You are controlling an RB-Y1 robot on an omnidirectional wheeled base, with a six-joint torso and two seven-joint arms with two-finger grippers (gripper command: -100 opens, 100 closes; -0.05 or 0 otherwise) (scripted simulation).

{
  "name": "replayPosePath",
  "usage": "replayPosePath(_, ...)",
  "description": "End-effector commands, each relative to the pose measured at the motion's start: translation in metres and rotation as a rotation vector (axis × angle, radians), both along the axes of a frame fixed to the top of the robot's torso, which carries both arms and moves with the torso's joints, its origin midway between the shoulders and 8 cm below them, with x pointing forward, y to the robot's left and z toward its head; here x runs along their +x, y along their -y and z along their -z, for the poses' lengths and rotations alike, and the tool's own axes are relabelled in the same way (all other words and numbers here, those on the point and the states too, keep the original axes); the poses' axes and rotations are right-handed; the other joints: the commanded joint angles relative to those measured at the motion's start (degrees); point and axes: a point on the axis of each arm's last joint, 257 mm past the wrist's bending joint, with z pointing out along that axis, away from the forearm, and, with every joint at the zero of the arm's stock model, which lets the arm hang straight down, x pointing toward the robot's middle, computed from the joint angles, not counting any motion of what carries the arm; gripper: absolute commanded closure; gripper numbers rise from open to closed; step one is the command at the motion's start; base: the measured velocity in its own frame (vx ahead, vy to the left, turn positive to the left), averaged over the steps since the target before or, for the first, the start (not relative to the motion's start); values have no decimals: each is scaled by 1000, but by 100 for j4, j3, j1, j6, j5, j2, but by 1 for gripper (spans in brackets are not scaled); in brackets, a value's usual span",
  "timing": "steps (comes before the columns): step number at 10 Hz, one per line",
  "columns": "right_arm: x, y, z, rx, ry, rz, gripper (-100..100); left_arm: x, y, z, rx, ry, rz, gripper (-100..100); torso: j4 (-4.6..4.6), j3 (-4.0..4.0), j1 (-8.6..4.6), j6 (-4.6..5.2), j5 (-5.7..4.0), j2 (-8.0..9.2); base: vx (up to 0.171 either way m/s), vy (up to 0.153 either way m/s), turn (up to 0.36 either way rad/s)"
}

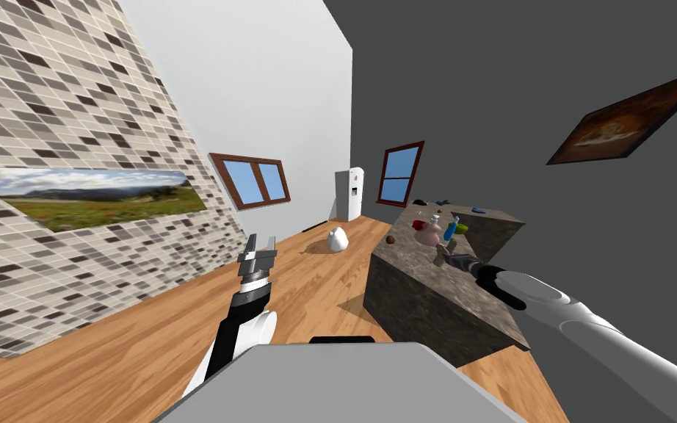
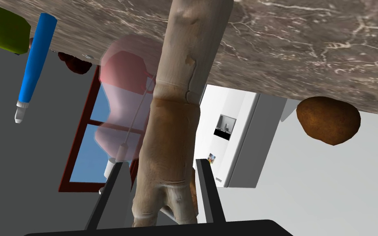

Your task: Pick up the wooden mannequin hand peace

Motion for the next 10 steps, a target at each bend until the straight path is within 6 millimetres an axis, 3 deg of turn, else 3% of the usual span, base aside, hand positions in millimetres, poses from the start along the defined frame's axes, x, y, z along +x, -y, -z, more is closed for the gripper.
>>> replayPosePath(1,-12,0,7,2,-13,-10,100,0,0,0,0,0,0,0,0,0,0,0,0,0,136,1,-85)
replayPosePath(3,-16,-9,3,11,3,-36,100,0,0,0,0,0,0,0,-8,-11,1,-16,-8,-11,82,14,-61)
replayPosePath(5,-29,-5,14,7,-20,-31,100,0,0,0,0,0,0,0,-12,-18,-4,-14,-12,-24,84,11,-38)
replayPosePath(6,-27,-11,2,8,9,-53,100,0,0,0,0,0,0,0,-16,-23,-18,-23,-21,-26,115,2,-99)
replayPosePath(8,-46,-10,18,13,-24,-50,100,0,0,0,0,0,0,0,-21,-36,-26,-23,-23,-49,83,4,-32)
replayPosePath(9,-45,-16,6,9,5,-76,100,0,0,0,0,0,0,0,-21,-30,-32,-23,-28,-35,102,25,-111)
replayPosePath(10,-55,-16,13,16,-8,-74,100,0,0,0,0,0,0,0,-18,-32,-23,-19,-21,-45,99,22,-90)
